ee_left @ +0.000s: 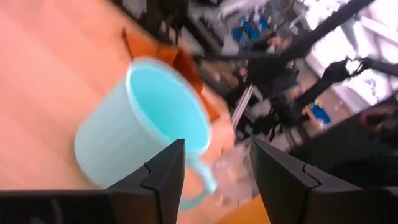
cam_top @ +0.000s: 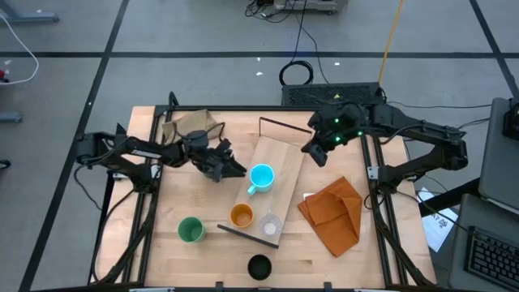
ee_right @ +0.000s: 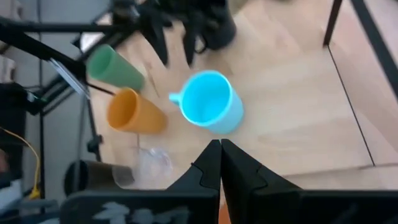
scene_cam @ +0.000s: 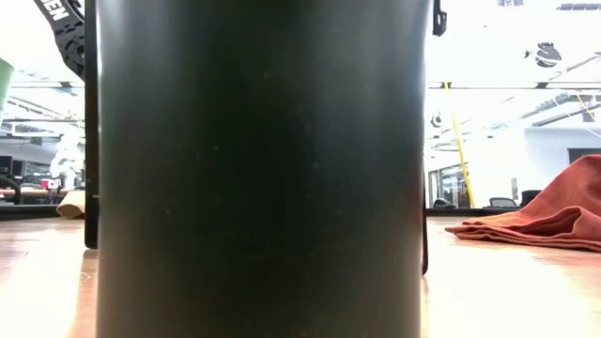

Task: Stack small to large cups/mugs on shelf
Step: Put the light blue mug on the shelf

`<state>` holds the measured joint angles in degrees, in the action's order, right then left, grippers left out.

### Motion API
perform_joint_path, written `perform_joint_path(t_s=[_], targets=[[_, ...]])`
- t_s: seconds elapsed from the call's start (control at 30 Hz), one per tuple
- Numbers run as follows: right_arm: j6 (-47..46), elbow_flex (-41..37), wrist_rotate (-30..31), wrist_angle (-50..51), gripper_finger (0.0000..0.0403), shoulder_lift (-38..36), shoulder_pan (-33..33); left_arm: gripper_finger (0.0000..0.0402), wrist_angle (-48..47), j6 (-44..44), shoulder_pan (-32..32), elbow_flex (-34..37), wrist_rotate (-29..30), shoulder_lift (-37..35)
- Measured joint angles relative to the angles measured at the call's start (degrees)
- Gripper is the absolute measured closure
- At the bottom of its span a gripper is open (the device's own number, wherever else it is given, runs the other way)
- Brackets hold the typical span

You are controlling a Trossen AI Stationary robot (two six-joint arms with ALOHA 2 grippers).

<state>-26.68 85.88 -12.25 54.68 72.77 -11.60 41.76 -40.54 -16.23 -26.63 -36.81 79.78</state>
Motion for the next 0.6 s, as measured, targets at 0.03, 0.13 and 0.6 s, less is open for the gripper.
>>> perform_joint_path(t_s=[0.03, 0.13, 0.6], targets=[[0.20, -1.20, 0.00, -0.36, 0.0403, -0.02, 0.00, 0.0220, 0.34, -0.65, -0.31, -0.04, 0.50, -0.71], [0.35, -5.16, 0.02, -2.70, 0.0403, -0.02, 0.00, 0.0226, -0.21, -2.07, -1.13, -0.02, 1.41, -3.06], [-4.66, -29.32, -6.11, -29.15, 0.0403, 0.00, -0.32, 0.0395, 6.93, -8.59, 0.01, -0.02, 4.84, -14.27]])
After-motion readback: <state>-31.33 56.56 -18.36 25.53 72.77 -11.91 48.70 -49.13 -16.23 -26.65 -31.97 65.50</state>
